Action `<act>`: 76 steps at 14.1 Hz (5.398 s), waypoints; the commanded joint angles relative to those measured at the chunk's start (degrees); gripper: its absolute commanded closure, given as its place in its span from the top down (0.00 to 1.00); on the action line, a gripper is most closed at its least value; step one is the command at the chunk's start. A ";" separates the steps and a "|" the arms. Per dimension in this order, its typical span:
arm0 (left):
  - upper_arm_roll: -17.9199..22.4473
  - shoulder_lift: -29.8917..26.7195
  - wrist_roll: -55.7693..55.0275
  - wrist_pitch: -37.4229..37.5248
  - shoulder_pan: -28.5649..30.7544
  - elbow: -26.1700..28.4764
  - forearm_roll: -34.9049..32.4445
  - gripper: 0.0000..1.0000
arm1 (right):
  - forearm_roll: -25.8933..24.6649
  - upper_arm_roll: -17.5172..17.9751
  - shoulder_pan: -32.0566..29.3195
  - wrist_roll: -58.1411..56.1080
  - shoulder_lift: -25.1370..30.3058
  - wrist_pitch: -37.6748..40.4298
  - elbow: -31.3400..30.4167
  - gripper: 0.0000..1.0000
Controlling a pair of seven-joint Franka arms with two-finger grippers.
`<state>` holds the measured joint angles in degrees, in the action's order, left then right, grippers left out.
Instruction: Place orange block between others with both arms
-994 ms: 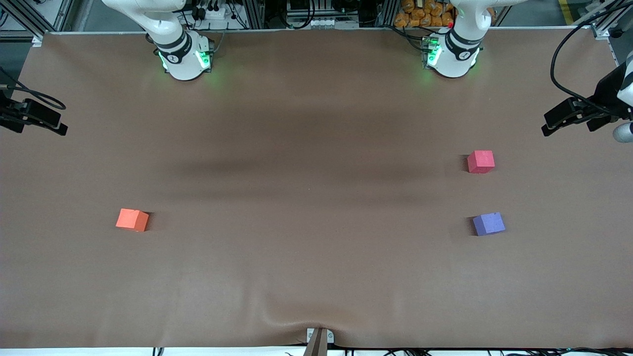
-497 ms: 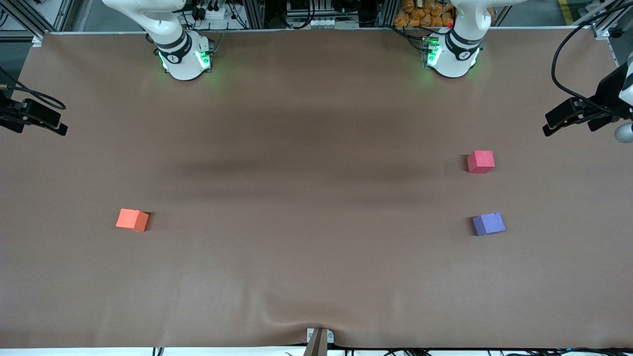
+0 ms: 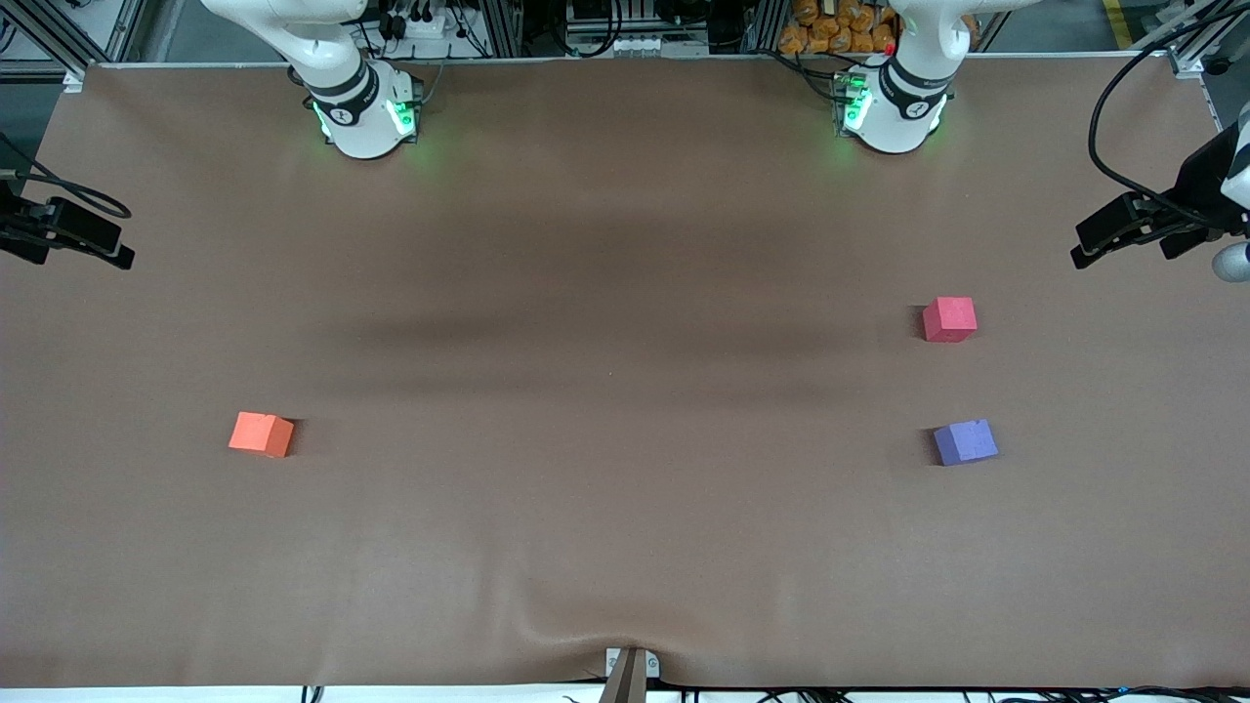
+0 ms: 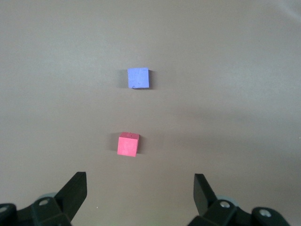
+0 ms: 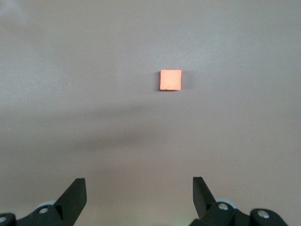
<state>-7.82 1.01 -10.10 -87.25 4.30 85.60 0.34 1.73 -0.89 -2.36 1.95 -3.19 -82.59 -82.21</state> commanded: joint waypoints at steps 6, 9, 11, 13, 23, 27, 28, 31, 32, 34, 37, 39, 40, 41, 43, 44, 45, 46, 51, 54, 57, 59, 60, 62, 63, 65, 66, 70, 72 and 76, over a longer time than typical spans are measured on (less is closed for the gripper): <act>-0.26 0.05 1.05 1.47 0.18 -0.97 -0.87 1.00 | -0.59 0.98 1.22 0.34 -0.68 -1.35 -0.14 1.00; -0.26 -0.13 1.14 1.82 0.27 -1.05 -0.87 1.00 | -1.90 1.07 1.66 -0.19 -0.85 -1.35 -0.14 1.00; -0.26 -0.04 1.05 1.73 0.18 -1.14 -0.87 1.00 | -2.70 0.98 2.63 -0.01 -3.31 -0.99 -0.58 1.00; -0.26 0.05 1.05 1.64 0.18 -1.14 -0.70 1.00 | -3.32 0.80 1.67 -0.02 -5.59 -2.39 -0.75 1.00; -0.26 0.22 0.96 1.38 0.01 -1.32 -0.87 1.00 | -3.32 0.72 -4.75 -0.02 -16.57 -25.49 -12.62 1.00; -0.26 0.49 1.05 0.51 0.18 -0.88 -0.96 1.00 | -3.23 0.72 -5.54 -0.10 -24.92 -35.51 -12.45 1.00; -0.26 0.49 1.05 0.41 0.18 -0.88 -1.05 1.00 | -3.32 0.72 -5.81 -0.19 -26.77 -37.80 -12.53 1.00; -0.26 0.57 1.05 0.24 0.10 -0.96 -0.96 1.00 | -3.23 0.72 -6.07 -0.19 -31.25 -42.29 -12.53 1.00; -0.26 0.66 1.05 0.06 0.10 -0.88 -1.05 1.00 | -3.23 0.72 -6.07 -0.19 -32.57 -43.35 -12.45 1.00; -0.26 0.84 1.05 -0.11 0.18 -0.97 -1.05 1.00 | -3.23 0.72 -6.07 -0.19 -33.90 -43.45 -12.53 1.00; -0.35 0.84 1.05 -0.11 0.18 -0.88 -1.05 1.00 | -3.23 0.72 -6.07 -0.10 -34.95 -43.53 -12.53 1.00; -0.35 0.92 1.05 -0.11 0.01 -0.88 -1.05 1.00 | -3.23 0.72 -6.07 -0.10 -35.57 -43.53 -12.53 1.00; -0.26 0.93 1.05 -0.11 0.01 -0.88 -1.05 1.00 | -3.23 0.72 -5.99 -0.10 -35.75 -43.62 -12.53 1.00; -0.26 0.93 1.05 -0.11 0.01 -0.79 -1.05 1.00 | -3.32 0.72 -5.90 -0.10 -35.84 -43.62 -12.53 0.95; -0.26 0.93 1.05 -0.11 0.01 -0.79 -1.05 1.00 | -3.23 0.72 -5.81 -0.19 -35.84 -43.45 -12.53 0.13; -0.26 0.93 1.05 -0.11 0.01 -0.79 -1.05 1.00 | -3.23 0.72 -5.64 -0.19 -35.75 -43.10 -12.53 0.00; -0.26 0.93 1.05 -0.11 0.01 -0.79 -1.13 1.00 | -3.32 0.72 -5.46 -0.19 -35.57 -43.01 -12.53 0.00; -0.35 0.93 1.05 -0.11 0.01 -0.79 -1.13 1.00 | -3.23 0.72 -5.28 -0.19 -35.49 -42.92 -12.45 0.00; -0.35 0.92 1.14 -0.90 -0.17 -0.97 -0.96 1.00 | -3.14 0.98 -1.43 -7.55 -31.27 -38.80 -11.83 0.00; -0.35 0.93 1.14 -1.17 -0.08 -0.88 -0.78 1.00 | -2.53 2.90 3.31 -10.83 -29.43 -38.61 -11.65 0.00; -0.35 1.01 1.14 -1.17 -0.17 -0.79 -0.78 1.00 | -2.44 7.90 6.66 -10.91 -28.89 -38.61 -10.78 0.00; -0.35 1.45 1.05 -1.43 -0.17 -0.79 -0.78 1.00 | -2.44 11.69 9.29 -10.48 -28.89 -38.96 -10.69 0.00; -0.35 1.45 1.05 -1.43 -0.17 -0.79 -0.78 1.00 | -2.35 12.05 11.14 -10.30 -29.07 -39.23 -10.51 0.00; -0.35 1.71 1.05 -1.61 -0.25 -0.79 -0.78 1.00 | -2.35 11.97 16.06 -10.30 -29.33 -39.49 -9.20 0.00; -0.44 1.89 1.05 -1.61 -0.26 -0.70 -0.78 1.00 | -2.35 12.05 17.64 -10.13 -29.85 -40.10 -8.41 0.00; -0.44 1.89 1.05 -1.61 -0.95 -0.53 -0.61 1.00 | -2.35 11.97 19.93 -9.86 -31.96 -42.73 -7.00 0.00; -0.44 1.80 1.05 -1.52 -0.87 -0.35 -0.69 1.00 | -2.61 11.97 21.51 -9.86 -33.19 -44.31 -6.82 0.00; -0.44 1.98 0.88 -2.05 -0.96 -0.17 -0.70 1.00 | -3.14 11.88 25.56 -1.53 -36.18 -46.96 -5.16 0.00; -0.35 2.33 0.17 -2.05 -1.13 -0.26 -0.70 1.00 | -3.40 11.88 26.62 -1.33 -37.15 -47.05 -3.49 0.00; -0.44 3.30 -0.18 -3.37 -2.62 -0.26 -0.61 1.00 | -8.74 11.70 30.13 -3.36 -38.65 -47.31 -1.37 0.00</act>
<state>-8.15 3.71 -10.10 -89.97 2.93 85.66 0.34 -3.39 11.27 25.88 -1.06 -39.97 -130.14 -86.34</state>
